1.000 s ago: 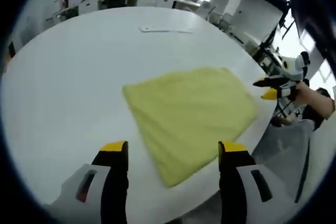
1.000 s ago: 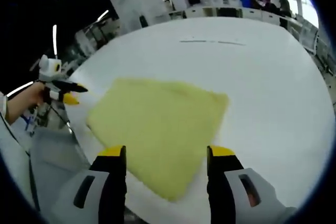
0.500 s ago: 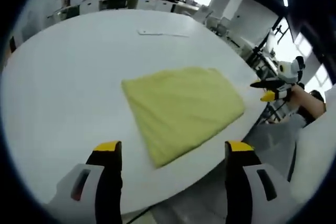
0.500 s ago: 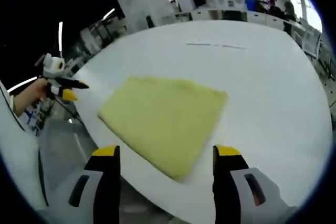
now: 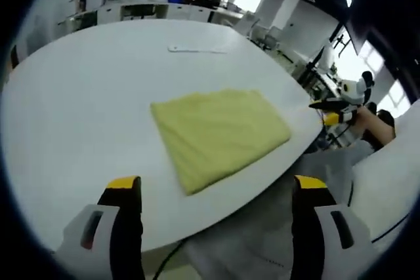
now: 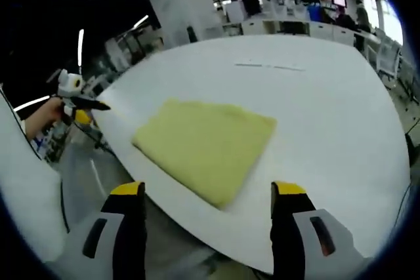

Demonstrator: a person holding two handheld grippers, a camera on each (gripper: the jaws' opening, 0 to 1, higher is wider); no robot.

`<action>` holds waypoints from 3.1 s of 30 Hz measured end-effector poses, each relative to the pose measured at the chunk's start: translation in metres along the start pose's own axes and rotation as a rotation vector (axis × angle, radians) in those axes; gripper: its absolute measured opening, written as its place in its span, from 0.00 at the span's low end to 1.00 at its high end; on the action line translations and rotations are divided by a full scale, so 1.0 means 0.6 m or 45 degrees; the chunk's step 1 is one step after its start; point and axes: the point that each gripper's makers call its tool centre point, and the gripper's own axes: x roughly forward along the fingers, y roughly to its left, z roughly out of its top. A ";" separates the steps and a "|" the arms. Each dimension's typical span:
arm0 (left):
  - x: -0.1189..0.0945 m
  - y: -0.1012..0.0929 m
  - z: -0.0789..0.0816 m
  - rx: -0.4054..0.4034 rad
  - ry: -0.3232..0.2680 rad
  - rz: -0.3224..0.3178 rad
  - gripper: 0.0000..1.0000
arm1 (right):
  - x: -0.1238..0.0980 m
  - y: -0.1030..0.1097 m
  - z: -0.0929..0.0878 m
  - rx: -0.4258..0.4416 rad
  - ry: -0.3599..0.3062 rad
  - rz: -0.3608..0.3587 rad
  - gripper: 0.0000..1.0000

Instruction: Fold the garment on the visible template until the final outline fits inside the template.

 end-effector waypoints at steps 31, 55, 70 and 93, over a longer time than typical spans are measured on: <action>-0.055 -0.044 -0.042 0.053 0.025 -0.024 0.99 | -0.082 0.050 -0.015 0.020 -0.077 0.095 1.00; -0.051 -0.043 -0.047 0.055 0.024 -0.038 0.99 | -0.072 0.054 -0.024 0.027 -0.062 0.100 0.96; -0.017 -0.035 -0.064 0.021 0.005 -0.100 0.93 | -0.029 0.039 -0.053 0.064 -0.064 0.141 0.80; 0.051 0.008 -0.086 -0.025 -0.025 -0.083 0.64 | 0.029 0.010 -0.084 0.112 -0.075 0.116 0.58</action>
